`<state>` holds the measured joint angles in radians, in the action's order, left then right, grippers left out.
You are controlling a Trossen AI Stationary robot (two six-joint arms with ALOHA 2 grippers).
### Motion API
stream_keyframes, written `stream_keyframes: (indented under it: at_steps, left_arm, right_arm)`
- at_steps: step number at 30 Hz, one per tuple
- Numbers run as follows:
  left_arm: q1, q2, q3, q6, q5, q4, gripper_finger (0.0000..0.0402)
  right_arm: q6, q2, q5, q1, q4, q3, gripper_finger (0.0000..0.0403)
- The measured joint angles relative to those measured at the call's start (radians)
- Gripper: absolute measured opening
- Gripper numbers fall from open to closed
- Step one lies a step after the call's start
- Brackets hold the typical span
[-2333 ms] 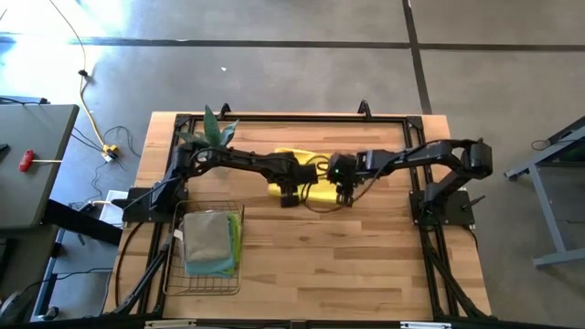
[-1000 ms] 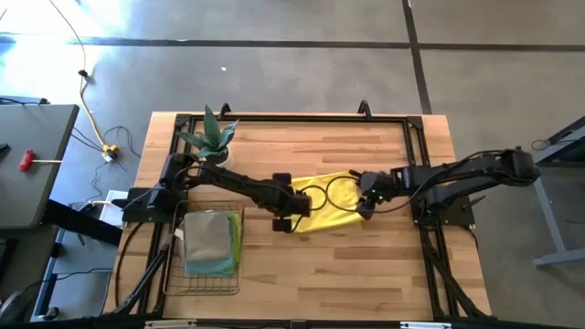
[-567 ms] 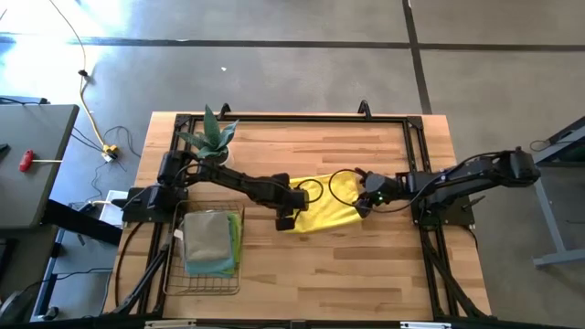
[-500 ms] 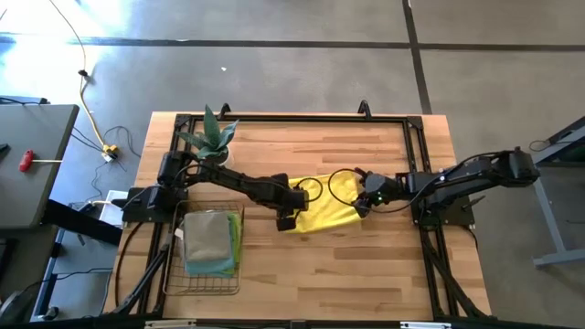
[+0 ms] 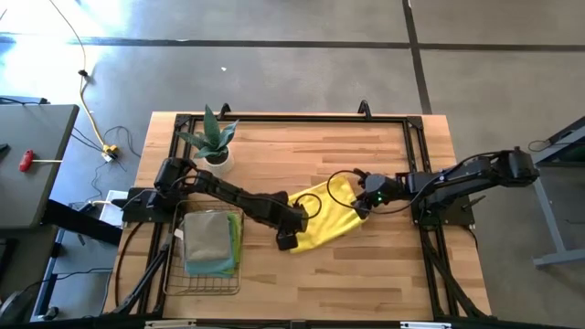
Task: Fold microfiber towels
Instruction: Fold the yellow microfiber towel
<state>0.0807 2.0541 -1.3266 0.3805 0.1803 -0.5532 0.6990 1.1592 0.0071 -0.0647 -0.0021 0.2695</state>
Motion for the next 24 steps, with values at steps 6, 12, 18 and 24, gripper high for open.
stream_keyframes:
  at_steps: [6, 12, 18, 24]
  left_arm:
    - [0.000, 0.000, 0.001, 0.009, -0.005, 0.016, 0.0120]
    - [0.006, 0.003, 0.001, 0.010, 0.000, 0.061, 0.0120]
    - [0.006, 0.003, 0.001, 0.010, 0.000, 0.061, 0.0120]
    - [0.006, -0.003, 0.002, 0.011, 0.016, 0.061, 0.0120]
  right_arm:
    - [-0.008, 0.034, 0.000, 0.005, 0.013, 0.002, 0.0136]
    - [-0.002, 0.063, 0.004, 0.025, 0.043, 0.003, 0.0163]
    - [-0.001, 0.063, 0.016, 0.030, 0.033, 0.003, 0.0118]
    - [-0.045, 0.064, 0.025, 0.029, 0.020, 0.003, 0.0024]
